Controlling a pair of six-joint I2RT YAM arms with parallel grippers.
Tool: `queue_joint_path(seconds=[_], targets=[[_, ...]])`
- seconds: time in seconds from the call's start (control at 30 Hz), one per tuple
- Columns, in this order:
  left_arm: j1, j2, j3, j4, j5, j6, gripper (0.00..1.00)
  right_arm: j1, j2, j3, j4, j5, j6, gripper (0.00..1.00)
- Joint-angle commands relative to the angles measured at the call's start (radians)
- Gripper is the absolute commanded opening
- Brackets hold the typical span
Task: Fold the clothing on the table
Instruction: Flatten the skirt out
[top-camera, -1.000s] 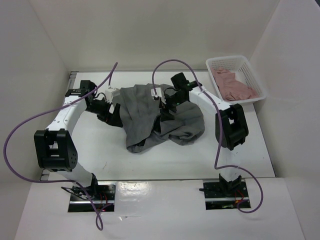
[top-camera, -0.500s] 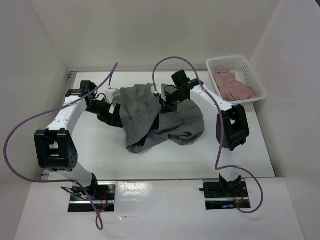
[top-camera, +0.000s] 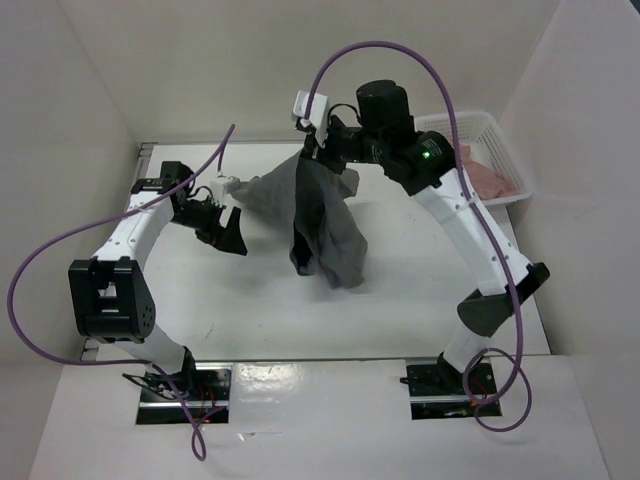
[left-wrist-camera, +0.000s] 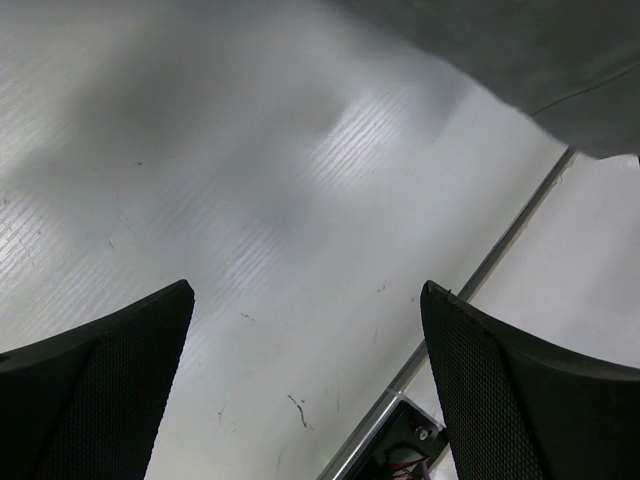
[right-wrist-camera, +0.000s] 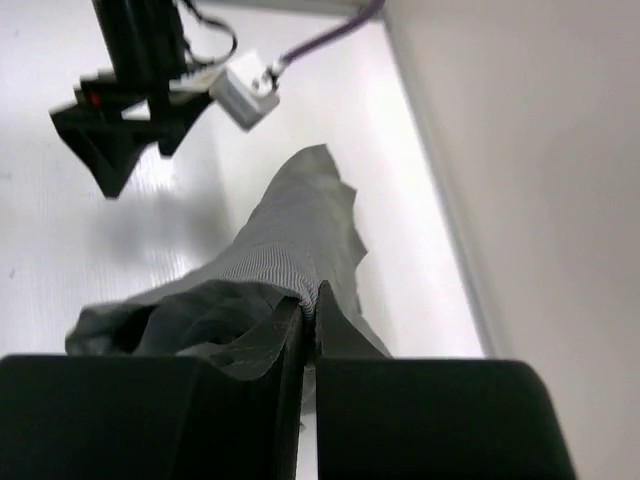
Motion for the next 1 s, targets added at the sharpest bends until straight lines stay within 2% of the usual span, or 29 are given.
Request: queue_joint_path(seconds=[0.0,0.17,0.33,0.4,0.47,0.57,0.67,0.77,0.83,0.97], targets=[[0.0,-0.013,0.004,0.004,0.063,0.032,1.0,0.034,-0.039,0.059,-0.017,0.146,0.078,0.0],[0.0,-0.031,0.004,0.013,0.088,0.032,1.0,0.054,-0.023,0.117,-0.013,0.269,0.155,0.0],[0.0,-0.109,-0.007,0.025,0.134,0.032,1.0,0.054,0.061,0.305,-0.078,0.322,0.198,0.0],[0.0,-0.149,-0.016,0.039,0.161,0.032,1.0,0.054,0.122,0.43,-0.099,0.35,0.229,0.0],[0.013,-0.198,-0.016,0.052,0.19,0.02,1.0,0.054,0.122,0.413,-0.051,0.436,0.229,0.0],[0.026,-0.275,-0.016,0.088,0.242,-0.001,1.0,0.054,0.133,0.439,-0.034,0.48,0.238,0.0],[0.026,-0.372,-0.061,0.212,0.243,-0.093,1.0,0.03,0.165,0.487,-0.022,0.467,0.289,0.0],[-0.017,-0.49,-0.146,0.452,0.143,-0.209,1.0,0.02,0.19,0.531,-0.011,0.467,0.324,0.0],[-0.045,-0.577,-0.202,0.539,0.082,-0.253,1.0,0.02,0.211,0.545,0.001,0.467,0.344,0.0],[-0.066,-0.553,-0.246,0.588,0.109,-0.285,1.0,0.02,0.234,0.583,0.021,0.485,0.353,0.0]])
